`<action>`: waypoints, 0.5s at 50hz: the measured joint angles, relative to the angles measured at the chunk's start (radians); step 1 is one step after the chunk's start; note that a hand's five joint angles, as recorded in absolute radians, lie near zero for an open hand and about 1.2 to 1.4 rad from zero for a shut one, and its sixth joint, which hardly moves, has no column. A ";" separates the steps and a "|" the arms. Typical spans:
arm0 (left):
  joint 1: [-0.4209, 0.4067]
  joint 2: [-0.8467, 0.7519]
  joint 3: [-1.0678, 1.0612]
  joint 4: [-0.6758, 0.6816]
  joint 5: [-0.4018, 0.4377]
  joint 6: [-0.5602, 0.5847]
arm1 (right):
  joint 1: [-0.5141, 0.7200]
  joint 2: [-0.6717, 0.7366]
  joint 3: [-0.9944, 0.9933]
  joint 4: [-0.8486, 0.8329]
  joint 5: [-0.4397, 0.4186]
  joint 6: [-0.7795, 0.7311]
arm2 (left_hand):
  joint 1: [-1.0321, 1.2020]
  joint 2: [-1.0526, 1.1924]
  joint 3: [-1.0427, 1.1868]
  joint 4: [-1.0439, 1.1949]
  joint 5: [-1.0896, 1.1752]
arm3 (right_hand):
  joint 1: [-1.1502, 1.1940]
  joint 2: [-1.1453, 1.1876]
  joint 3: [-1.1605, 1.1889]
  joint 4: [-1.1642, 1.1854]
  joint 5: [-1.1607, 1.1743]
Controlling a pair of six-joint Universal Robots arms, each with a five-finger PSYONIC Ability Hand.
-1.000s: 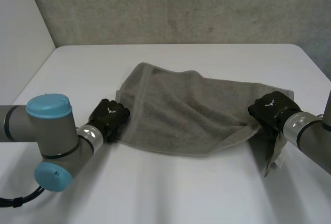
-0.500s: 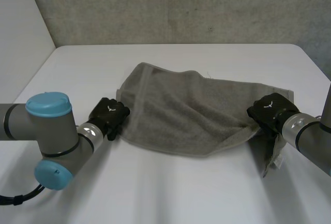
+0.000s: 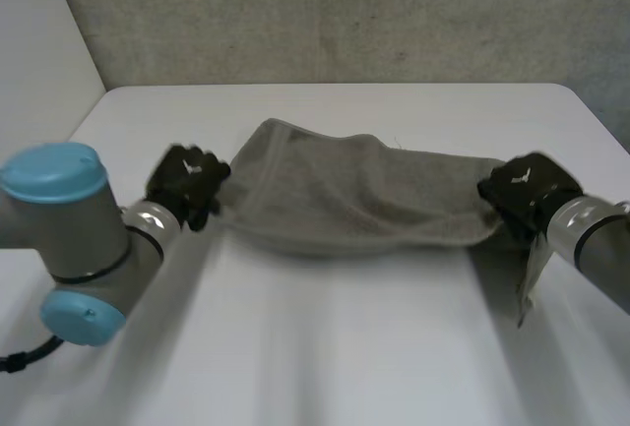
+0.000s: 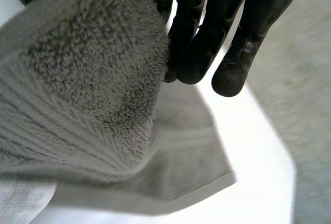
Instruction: Fold the towel.
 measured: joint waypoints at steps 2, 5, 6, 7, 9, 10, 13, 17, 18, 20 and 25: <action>0.004 0.068 -0.007 0.003 -0.018 -0.009 | 0.001 -0.046 -0.006 -0.002 -0.003 0.026 | 0.000 0.000 0.001 0.000 0.000 | 0.000 0.000 0.000 0.000 0.000; 0.010 0.141 -0.016 0.005 -0.033 -0.024 | 0.002 -0.085 -0.013 0.001 -0.012 0.060 | 0.000 0.000 0.001 0.000 0.000 | 0.000 0.000 0.000 0.000 0.000; 0.016 0.177 -0.020 0.006 -0.038 -0.034 | 0.002 -0.099 -0.017 0.004 -0.019 0.078 | 0.000 0.000 0.001 0.000 0.000 | 0.000 0.000 0.000 0.000 0.000; 0.019 0.191 -0.022 0.006 -0.039 -0.039 | 0.002 -0.105 -0.018 0.009 -0.025 0.087 | 0.000 0.000 0.001 0.000 0.000 | 0.000 0.000 0.000 0.000 0.000; 0.032 0.228 -0.028 0.007 -0.043 -0.057 | 0.002 -0.114 -0.023 0.033 -0.043 0.108 | 0.000 0.000 0.001 0.000 0.000 | 0.000 0.000 0.000 0.000 0.000; 0.041 0.245 -0.032 0.007 -0.044 -0.067 | 0.002 -0.114 -0.025 0.054 -0.058 0.118 | 0.000 0.000 0.001 0.000 0.000 | 0.000 0.000 0.000 0.000 0.000; 0.062 0.261 -0.042 0.006 -0.045 -0.083 | 0.001 -0.095 -0.028 0.109 -0.086 0.128 | 0.000 0.000 0.002 0.000 0.000 | 0.000 -0.002 0.000 -0.001 -0.010; 0.081 0.233 -0.056 0.005 -0.046 -0.088 | 0.000 -0.033 -0.026 0.161 -0.099 0.119 | 0.000 0.000 0.002 0.000 0.000 | -0.267 -0.294 -0.290 -0.288 -0.313; 0.084 0.224 -0.058 0.005 -0.046 -0.088 | 0.000 -0.022 -0.024 0.166 -0.098 0.115 | 0.000 0.000 0.002 0.000 0.000 | -0.333 -0.358 -0.355 -0.344 -0.385; 0.093 0.190 -0.063 0.004 -0.045 -0.086 | -0.003 0.011 -0.016 0.176 -0.092 0.098 | 0.000 0.000 0.002 0.000 0.000 | -0.479 -0.496 -0.496 -0.491 -0.536; 0.109 0.127 -0.072 0.003 -0.042 -0.083 | -0.008 0.038 0.016 0.171 -0.073 0.059 | 0.000 0.000 0.002 0.000 0.000 | -0.613 -0.636 -0.642 -0.646 -0.693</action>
